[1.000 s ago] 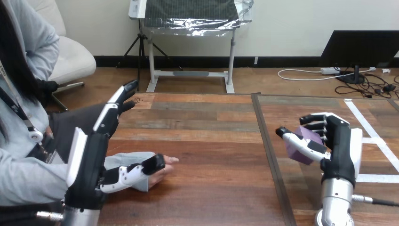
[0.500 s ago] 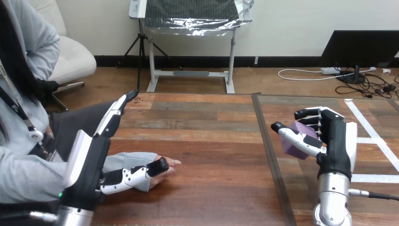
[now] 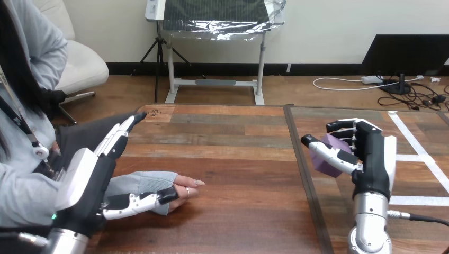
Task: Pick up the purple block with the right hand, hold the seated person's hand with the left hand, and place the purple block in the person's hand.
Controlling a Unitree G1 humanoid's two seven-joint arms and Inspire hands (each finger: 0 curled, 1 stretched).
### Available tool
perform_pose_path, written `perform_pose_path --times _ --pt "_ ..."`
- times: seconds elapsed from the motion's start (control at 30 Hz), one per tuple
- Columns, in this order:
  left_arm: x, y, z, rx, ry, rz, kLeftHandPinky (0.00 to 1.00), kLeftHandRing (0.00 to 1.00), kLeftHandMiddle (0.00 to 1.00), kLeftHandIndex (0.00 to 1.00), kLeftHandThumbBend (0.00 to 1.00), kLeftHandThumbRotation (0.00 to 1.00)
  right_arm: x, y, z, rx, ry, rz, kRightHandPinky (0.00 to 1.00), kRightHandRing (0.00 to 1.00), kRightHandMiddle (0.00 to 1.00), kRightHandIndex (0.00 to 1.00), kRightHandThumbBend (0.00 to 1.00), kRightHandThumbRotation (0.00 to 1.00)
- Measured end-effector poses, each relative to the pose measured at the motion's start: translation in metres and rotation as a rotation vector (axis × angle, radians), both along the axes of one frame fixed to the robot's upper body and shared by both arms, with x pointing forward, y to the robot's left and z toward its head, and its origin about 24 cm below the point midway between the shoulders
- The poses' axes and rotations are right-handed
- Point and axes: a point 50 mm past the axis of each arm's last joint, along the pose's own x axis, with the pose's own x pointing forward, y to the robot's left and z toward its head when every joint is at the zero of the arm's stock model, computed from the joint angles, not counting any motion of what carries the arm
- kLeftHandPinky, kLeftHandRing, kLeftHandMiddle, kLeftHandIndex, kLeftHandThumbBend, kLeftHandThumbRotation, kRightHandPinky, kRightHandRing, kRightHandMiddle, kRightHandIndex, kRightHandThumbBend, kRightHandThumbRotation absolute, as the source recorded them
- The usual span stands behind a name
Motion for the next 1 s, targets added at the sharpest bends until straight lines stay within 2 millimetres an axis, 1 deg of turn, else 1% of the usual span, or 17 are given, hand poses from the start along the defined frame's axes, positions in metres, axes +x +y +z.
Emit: perform_pose_path --times 0.3,0.73,1.0 --pt "0.003 0.010 0.001 0.094 0.029 0.007 0.90 0.94 0.93 0.92 1.00 0.47 0.001 0.006 -0.001 0.010 0.004 0.023 0.30 0.35 0.42 0.46 0.84 0.00" --pt "0.012 0.020 0.001 0.188 0.077 0.006 0.88 0.91 0.91 0.89 1.00 0.34 0.002 0.009 0.001 0.006 -0.001 0.052 0.31 0.35 0.42 0.46 0.85 0.00" --pt "0.019 0.024 -0.001 0.277 0.116 0.000 0.86 0.89 0.89 0.87 1.00 0.31 0.003 0.010 0.002 0.004 -0.014 0.065 0.32 0.36 0.42 0.46 0.85 0.00"
